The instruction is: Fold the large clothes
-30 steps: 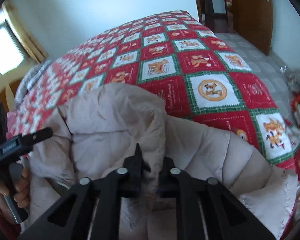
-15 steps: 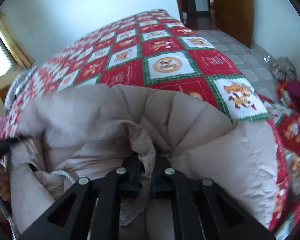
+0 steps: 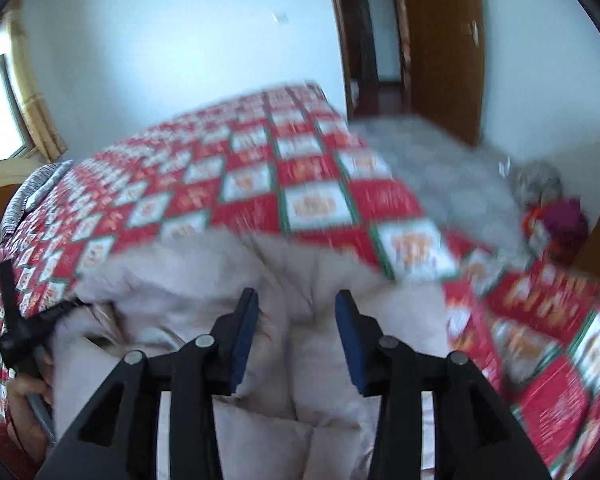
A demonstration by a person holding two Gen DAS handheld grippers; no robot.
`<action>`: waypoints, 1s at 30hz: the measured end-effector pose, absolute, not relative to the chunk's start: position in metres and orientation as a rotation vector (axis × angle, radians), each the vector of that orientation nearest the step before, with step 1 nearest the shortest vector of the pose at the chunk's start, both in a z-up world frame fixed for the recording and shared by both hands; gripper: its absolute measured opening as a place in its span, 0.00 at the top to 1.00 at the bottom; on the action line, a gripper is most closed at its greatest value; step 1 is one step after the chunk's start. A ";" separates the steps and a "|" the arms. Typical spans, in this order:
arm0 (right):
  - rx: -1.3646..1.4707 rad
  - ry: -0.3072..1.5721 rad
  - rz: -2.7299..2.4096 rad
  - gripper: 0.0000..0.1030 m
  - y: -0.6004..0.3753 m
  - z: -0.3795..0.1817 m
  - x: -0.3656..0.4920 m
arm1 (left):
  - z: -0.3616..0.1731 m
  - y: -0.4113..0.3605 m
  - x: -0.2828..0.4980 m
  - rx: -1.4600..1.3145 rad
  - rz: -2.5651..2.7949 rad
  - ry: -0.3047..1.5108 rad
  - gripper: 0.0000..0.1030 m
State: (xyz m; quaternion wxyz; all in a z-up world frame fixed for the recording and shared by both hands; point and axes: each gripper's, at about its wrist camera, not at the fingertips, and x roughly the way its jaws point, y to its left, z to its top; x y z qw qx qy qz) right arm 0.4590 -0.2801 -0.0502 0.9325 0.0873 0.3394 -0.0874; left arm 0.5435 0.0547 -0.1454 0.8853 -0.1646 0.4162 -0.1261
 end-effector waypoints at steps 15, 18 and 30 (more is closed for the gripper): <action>0.220 0.885 0.060 0.86 -0.237 -0.150 0.541 | -0.145 0.056 0.540 -0.369 -0.300 0.857 0.84; 0.199 0.871 0.049 0.87 -0.234 -0.155 0.540 | -0.141 0.056 0.538 -0.356 -0.322 0.904 0.84; 0.144 0.851 0.028 0.86 -0.226 -0.153 0.541 | -0.046 0.015 0.484 -0.150 -0.556 0.810 0.59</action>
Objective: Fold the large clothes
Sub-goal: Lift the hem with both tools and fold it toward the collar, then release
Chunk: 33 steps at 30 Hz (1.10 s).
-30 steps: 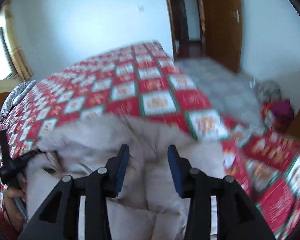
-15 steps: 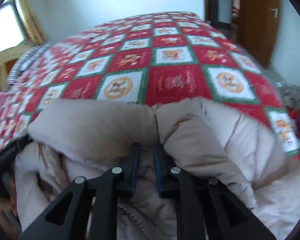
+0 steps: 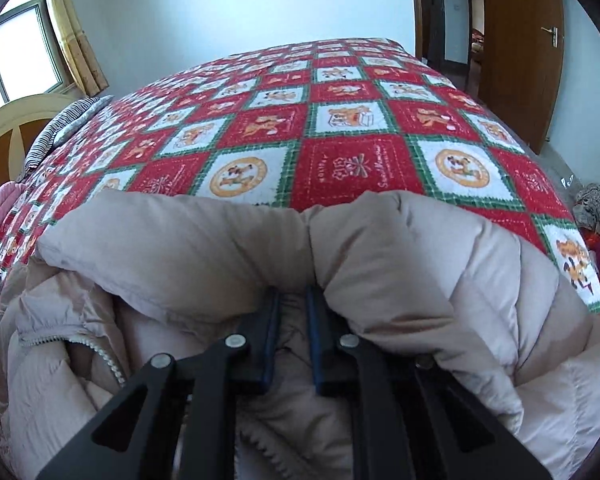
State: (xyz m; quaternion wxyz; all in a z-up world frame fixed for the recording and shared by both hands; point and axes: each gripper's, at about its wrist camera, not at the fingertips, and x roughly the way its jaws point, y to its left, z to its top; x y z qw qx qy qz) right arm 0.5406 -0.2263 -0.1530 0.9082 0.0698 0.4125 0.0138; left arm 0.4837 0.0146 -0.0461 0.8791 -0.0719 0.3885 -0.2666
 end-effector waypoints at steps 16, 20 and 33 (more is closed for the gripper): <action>0.151 0.827 0.032 0.86 -0.225 -0.150 0.539 | -0.133 -0.065 0.536 0.003 -0.330 0.852 0.37; 0.200 0.798 0.010 0.85 -0.236 -0.129 0.524 | -0.138 -0.071 0.539 0.045 -0.316 0.873 0.37; 0.035 0.869 -0.147 0.86 -0.245 -0.154 0.533 | -0.139 -0.074 0.537 0.064 -0.310 0.868 0.37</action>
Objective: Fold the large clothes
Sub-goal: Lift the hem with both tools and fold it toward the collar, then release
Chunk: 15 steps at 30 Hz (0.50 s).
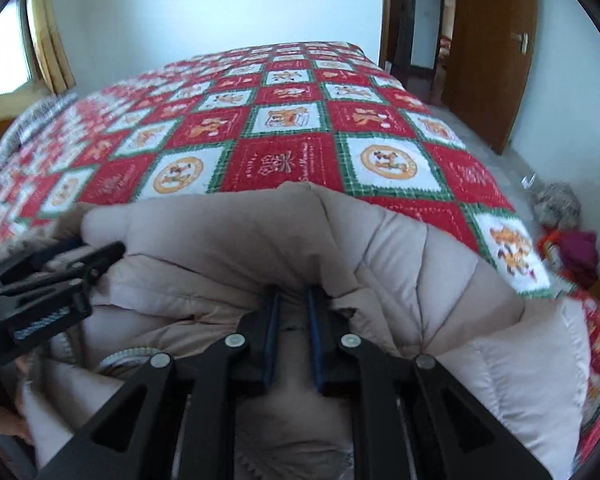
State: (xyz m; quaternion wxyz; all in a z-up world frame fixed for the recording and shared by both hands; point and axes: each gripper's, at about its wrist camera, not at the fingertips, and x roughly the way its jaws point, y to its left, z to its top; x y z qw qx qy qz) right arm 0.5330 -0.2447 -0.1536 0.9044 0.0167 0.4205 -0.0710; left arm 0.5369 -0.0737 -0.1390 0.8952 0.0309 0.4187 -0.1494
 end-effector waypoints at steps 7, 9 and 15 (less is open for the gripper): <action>0.012 0.848 -0.161 0.84 -0.244 -0.149 0.527 | -0.135 -0.074 0.534 0.071 -0.306 0.866 0.37; 0.039 0.832 -0.134 0.82 -0.246 -0.135 0.514 | -0.124 -0.067 0.527 0.067 -0.329 0.878 0.37; 0.091 0.645 -0.082 0.39 -0.249 -0.068 0.425 | -0.074 -0.017 0.456 0.042 -0.425 0.781 0.37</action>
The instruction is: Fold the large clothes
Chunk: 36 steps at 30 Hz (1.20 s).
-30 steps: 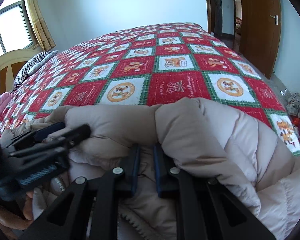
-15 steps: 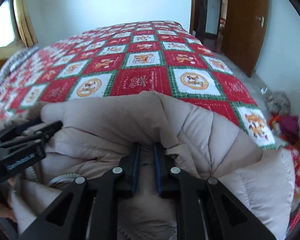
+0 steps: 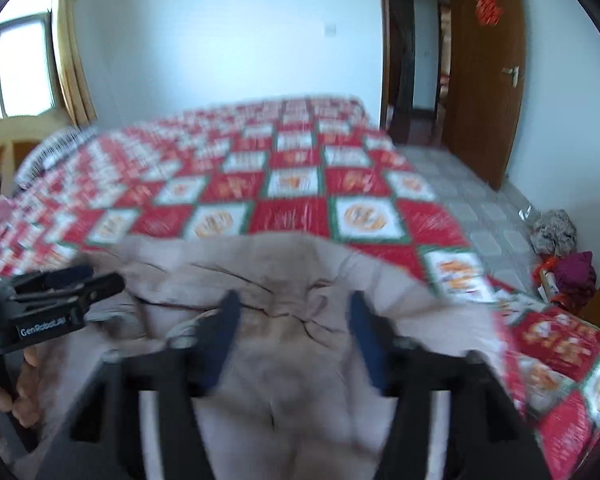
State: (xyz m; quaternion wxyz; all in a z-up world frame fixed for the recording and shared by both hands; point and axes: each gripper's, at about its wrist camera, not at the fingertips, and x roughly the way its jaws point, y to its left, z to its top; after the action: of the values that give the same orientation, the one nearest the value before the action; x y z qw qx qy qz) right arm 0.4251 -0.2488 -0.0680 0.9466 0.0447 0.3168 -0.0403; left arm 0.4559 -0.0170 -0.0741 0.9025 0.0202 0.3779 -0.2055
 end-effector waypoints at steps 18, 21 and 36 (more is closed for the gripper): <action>0.134 0.559 -0.176 0.39 -0.239 0.001 0.102 | -0.091 0.165 0.183 -0.137 -0.478 0.749 0.36; 0.125 0.482 -0.237 0.39 -0.240 0.011 0.070 | -0.092 0.163 0.174 -0.149 -0.479 0.758 0.36; 0.481 0.125 -0.073 0.26 -0.274 0.108 -0.053 | -0.012 0.201 0.103 -0.058 -0.395 0.536 0.36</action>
State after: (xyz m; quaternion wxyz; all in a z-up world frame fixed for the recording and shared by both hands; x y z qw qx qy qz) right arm -0.0531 -0.2735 0.1085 0.9686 0.2379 0.0620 -0.0361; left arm 0.1034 0.2013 -0.0121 0.9446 -0.0286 0.2631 -0.1941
